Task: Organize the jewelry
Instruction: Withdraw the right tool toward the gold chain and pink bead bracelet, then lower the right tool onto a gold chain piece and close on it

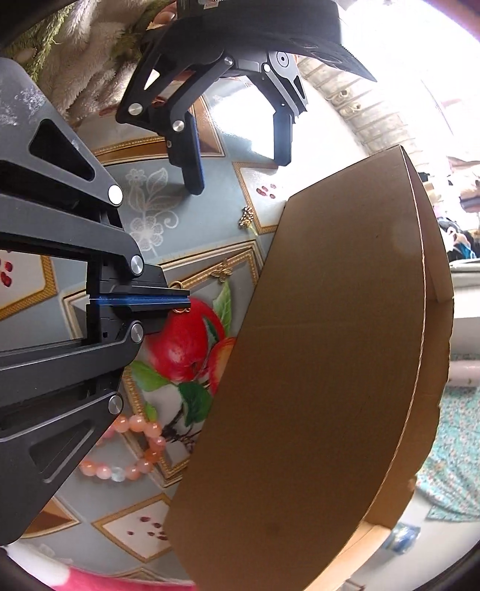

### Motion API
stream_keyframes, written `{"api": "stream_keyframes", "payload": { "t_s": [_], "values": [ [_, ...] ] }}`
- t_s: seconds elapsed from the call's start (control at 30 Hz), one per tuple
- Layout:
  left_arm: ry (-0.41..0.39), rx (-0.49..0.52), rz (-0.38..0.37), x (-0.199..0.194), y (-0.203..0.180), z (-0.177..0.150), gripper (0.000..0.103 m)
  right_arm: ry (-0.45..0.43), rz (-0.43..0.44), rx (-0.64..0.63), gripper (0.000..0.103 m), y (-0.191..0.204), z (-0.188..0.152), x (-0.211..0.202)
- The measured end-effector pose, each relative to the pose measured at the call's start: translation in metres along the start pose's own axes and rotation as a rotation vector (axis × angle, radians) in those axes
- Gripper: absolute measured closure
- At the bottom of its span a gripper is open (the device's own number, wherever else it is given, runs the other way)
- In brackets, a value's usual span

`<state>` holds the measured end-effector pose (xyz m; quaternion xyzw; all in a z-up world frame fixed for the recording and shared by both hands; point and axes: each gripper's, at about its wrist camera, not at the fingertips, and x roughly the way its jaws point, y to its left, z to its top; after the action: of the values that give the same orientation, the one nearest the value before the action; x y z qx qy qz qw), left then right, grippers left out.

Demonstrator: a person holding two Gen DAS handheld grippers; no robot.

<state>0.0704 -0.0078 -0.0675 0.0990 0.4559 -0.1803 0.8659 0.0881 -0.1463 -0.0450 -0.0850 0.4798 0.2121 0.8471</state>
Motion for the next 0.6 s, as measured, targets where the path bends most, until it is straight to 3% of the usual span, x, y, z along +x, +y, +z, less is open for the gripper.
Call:
{"api": "stream_keyframes", "payload": {
  "t_s": [0.17,0.23,0.4,0.6],
  "values": [
    [-0.006,0.001,0.000,-0.002,0.000,-0.002,0.005,0.007,0.016,0.042,0.097,-0.008,-0.008,-0.008],
    [-0.013,0.004,-0.004,-0.002,0.000,-0.004,0.005,0.001,0.017,0.050,0.080,-0.011,-0.009,-0.012],
    [-0.018,0.011,-0.009,-0.003,0.000,-0.006,0.005,-0.013,0.001,0.044,0.073,-0.010,-0.011,-0.016],
    [-0.012,0.026,-0.018,-0.003,0.000,-0.005,0.005,-0.010,-0.067,-0.018,0.075,0.006,-0.011,-0.001]
  ]
}}
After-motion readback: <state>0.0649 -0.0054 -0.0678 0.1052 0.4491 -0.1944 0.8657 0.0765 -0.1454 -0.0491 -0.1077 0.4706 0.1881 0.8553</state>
